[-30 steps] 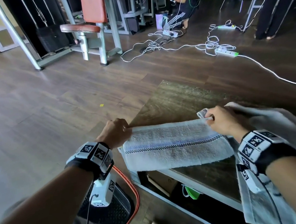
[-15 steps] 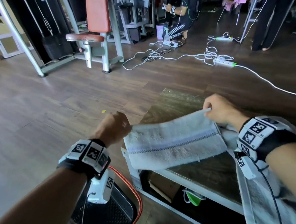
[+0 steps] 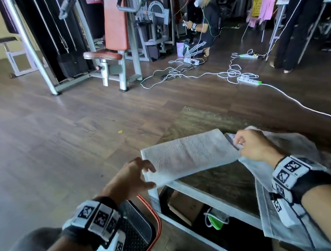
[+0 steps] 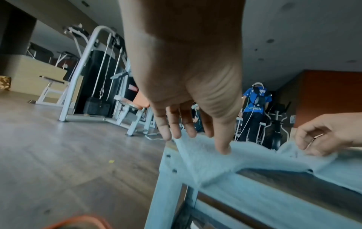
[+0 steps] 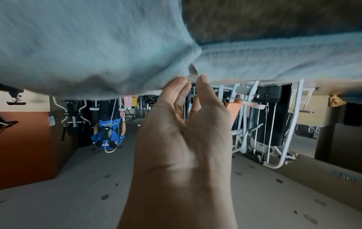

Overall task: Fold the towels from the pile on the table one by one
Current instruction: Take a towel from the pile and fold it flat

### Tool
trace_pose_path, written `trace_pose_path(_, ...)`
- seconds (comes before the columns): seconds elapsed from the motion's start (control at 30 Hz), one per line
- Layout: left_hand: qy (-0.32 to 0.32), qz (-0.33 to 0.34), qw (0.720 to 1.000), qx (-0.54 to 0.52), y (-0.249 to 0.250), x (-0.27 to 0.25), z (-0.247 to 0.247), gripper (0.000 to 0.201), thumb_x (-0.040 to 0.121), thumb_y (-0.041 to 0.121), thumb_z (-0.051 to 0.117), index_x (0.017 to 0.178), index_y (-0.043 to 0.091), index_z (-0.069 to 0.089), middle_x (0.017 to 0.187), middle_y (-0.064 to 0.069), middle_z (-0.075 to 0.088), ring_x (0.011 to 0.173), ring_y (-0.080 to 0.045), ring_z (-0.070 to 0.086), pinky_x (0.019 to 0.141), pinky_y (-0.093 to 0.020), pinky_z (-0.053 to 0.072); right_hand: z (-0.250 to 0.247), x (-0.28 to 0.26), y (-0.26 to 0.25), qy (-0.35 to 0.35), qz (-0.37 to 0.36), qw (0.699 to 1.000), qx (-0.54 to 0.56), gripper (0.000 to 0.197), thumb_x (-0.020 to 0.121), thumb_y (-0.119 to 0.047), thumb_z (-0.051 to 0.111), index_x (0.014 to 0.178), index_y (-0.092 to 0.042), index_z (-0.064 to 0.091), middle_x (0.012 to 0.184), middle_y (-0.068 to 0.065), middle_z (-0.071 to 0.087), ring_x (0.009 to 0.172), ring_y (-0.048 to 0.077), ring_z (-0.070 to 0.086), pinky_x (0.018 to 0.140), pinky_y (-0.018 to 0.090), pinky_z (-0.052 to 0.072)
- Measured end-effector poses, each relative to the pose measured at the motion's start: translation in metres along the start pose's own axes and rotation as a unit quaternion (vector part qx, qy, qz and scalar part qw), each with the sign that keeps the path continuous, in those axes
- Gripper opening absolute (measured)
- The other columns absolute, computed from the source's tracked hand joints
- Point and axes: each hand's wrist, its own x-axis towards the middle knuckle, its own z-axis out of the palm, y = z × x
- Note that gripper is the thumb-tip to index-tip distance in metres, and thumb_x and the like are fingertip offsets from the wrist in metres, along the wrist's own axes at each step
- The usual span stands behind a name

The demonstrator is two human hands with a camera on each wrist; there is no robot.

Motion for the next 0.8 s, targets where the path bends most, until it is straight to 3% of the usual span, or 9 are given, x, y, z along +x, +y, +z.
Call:
trace_pose_path(0.1, -0.002, -0.03, 0.999, 0.02, -0.003, -0.009, 0.025, 0.045, 0.076, 0.034, 0.079, 0.115, 0.038, 0.057, 0.111, 0.009, 0.05, 0.106, -0.011, 0.048, 0.086, -0.026, 0.041, 0.024, -0.02, 0.013, -0.022, 0.017, 1.0, -0.013, 0.02, 0.081, -0.006, 0.067, 0.072, -0.022, 0.058, 0.079, -0.006, 0.063, 0.081, 0.022, 0.062, 0.07, 0.032, 0.05)
trace_pose_path(0.2, 0.023, -0.043, 0.998, 0.042, 0.0, -0.011, 0.037, 0.05, 0.075, 0.035, 0.079, 0.119, 0.039, 0.054, 0.117, 0.005, 0.047, 0.111, -0.017, 0.047, 0.091, -0.035, 0.049, 0.037, -0.034, 0.025, -0.023, 0.028, 0.997, -0.071, 0.005, 0.083, -0.025, 0.069, 0.081, -0.023, 0.065, 0.094, -0.002, 0.067, 0.093, 0.023, 0.064, 0.082, 0.035, 0.053)
trace_pose_path(0.33, 0.037, -0.068, 0.992, 0.099, 0.007, -0.011, 0.043, 0.051, 0.076, 0.038, 0.078, 0.119, 0.036, 0.05, 0.12, 0.003, 0.046, 0.114, -0.02, 0.048, 0.08, -0.04, 0.054, 0.036, -0.044, 0.029, -0.026, 0.089, 0.984, -0.15, 0.038, 0.086, -0.039, 0.059, 0.116, -0.016, 0.064, 0.124, 0.01, 0.059, 0.116, 0.03, 0.056, 0.097, 0.037, 0.048)
trace_pose_path(0.43, 0.036, -0.088, 0.986, 0.139, 0.015, -0.009, 0.044, 0.057, 0.075, 0.045, 0.077, 0.12, 0.028, 0.048, 0.122, -0.001, 0.045, 0.116, -0.022, 0.047, 0.075, -0.041, 0.054, 0.04, -0.049, 0.016, -0.01, 0.086, 0.989, -0.123, 0.041, 0.089, -0.038, 0.055, 0.125, -0.018, 0.057, 0.128, 0.008, 0.054, 0.12, 0.03, 0.053, 0.099, 0.041, 0.047)
trace_pose_path(0.57, 0.038, -0.12, 0.98, 0.157, 0.02, -0.007, 0.05, 0.069, 0.072, 0.049, 0.079, 0.123, 0.021, 0.041, 0.123, -0.006, 0.044, 0.113, -0.026, 0.05, 0.078, -0.043, 0.056, 0.053, -0.056, -0.006, 0.025, 0.01, 0.995, -0.096, 0.046, 0.094, -0.028, 0.051, 0.139, -0.027, 0.044, 0.137, 0.0, 0.044, 0.128, 0.024, 0.042, 0.103, 0.041, 0.042)
trace_pose_path(0.8, 0.047, -0.117, 0.972, 0.197, 0.024, 0.001, 0.062, 0.062, 0.081, 0.056, 0.065, 0.126, 0.02, 0.04, 0.123, -0.005, 0.044, 0.115, -0.026, 0.048, 0.076, -0.042, 0.053, 0.076, -0.062, -0.017, -0.016, -0.059, 0.994, -0.089, 0.062, 0.091, -0.019, 0.05, 0.15, -0.034, 0.035, 0.155, -0.013, 0.029, 0.142, 0.02, 0.025, 0.115, 0.038, 0.032)
